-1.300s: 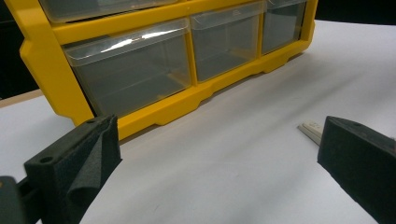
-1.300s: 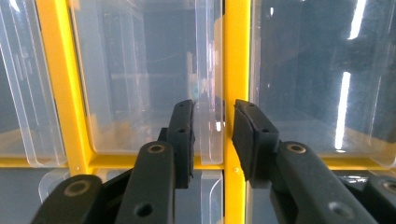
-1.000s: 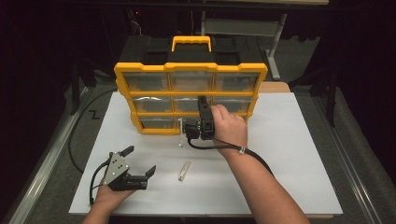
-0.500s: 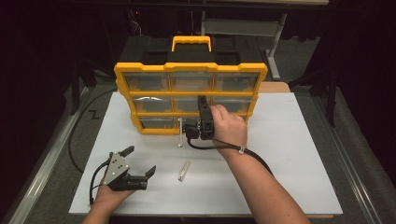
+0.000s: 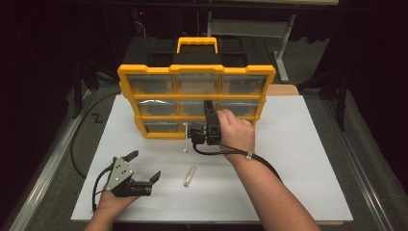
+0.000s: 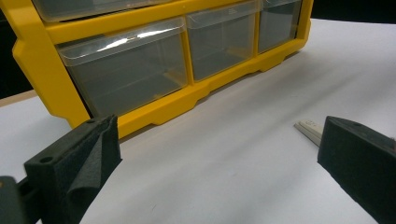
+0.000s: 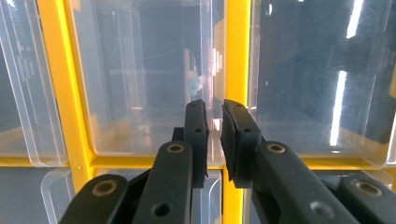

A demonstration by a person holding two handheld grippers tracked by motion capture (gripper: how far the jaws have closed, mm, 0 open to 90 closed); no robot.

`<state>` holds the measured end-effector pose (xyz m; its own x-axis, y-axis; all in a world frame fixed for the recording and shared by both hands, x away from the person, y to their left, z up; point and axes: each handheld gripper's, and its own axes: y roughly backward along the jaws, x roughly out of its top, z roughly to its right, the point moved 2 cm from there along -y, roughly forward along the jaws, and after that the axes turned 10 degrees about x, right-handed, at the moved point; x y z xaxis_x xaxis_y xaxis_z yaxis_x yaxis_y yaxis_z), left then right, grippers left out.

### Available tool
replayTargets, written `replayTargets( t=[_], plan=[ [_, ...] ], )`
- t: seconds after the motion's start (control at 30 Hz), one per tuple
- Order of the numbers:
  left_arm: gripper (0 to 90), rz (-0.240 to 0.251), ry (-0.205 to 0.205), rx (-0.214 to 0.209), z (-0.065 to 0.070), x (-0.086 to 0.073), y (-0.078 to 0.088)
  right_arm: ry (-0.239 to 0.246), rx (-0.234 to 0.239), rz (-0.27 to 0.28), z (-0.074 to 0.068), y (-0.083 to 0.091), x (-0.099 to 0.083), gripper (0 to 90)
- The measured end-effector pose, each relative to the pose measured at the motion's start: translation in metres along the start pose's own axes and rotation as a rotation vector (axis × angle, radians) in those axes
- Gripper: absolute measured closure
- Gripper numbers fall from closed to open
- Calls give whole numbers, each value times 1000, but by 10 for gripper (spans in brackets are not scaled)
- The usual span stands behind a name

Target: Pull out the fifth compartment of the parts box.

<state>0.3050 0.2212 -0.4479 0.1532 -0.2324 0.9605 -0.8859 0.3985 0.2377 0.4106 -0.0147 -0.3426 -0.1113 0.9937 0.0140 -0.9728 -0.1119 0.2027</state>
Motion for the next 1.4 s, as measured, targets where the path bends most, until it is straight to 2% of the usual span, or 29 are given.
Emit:
replayTargets(
  t=[0.27,0.4,0.53,0.7,0.73,0.77,0.93,1.0,1.13,1.4],
  plan=[
    [2,0,0,-1,0,0,0,1,2,1,-1,7,0,825],
    [2,1,0,-2,0,0,1,-14,12,-5,-2,8,-1,814],
    [2,1,3,-3,0,0,1,-11,18,-2,0,8,0,732],
    [2,4,15,-2,-1,0,1,-10,52,-5,0,6,1,629],
    [2,3,16,-2,-1,0,1,16,49,-6,2,6,1,624],
    [2,3,16,-2,-1,0,1,-6,56,-7,1,6,1,623],
    [2,3,16,-3,-1,0,0,3,74,-15,6,3,2,649],
    [2,2,17,-2,-1,0,0,5,80,-19,7,2,2,721],
    [2,2,17,-3,-2,0,1,12,66,-24,7,1,1,785],
    [2,5,21,0,-3,0,1,30,58,-29,4,6,3,800]
  ],
)
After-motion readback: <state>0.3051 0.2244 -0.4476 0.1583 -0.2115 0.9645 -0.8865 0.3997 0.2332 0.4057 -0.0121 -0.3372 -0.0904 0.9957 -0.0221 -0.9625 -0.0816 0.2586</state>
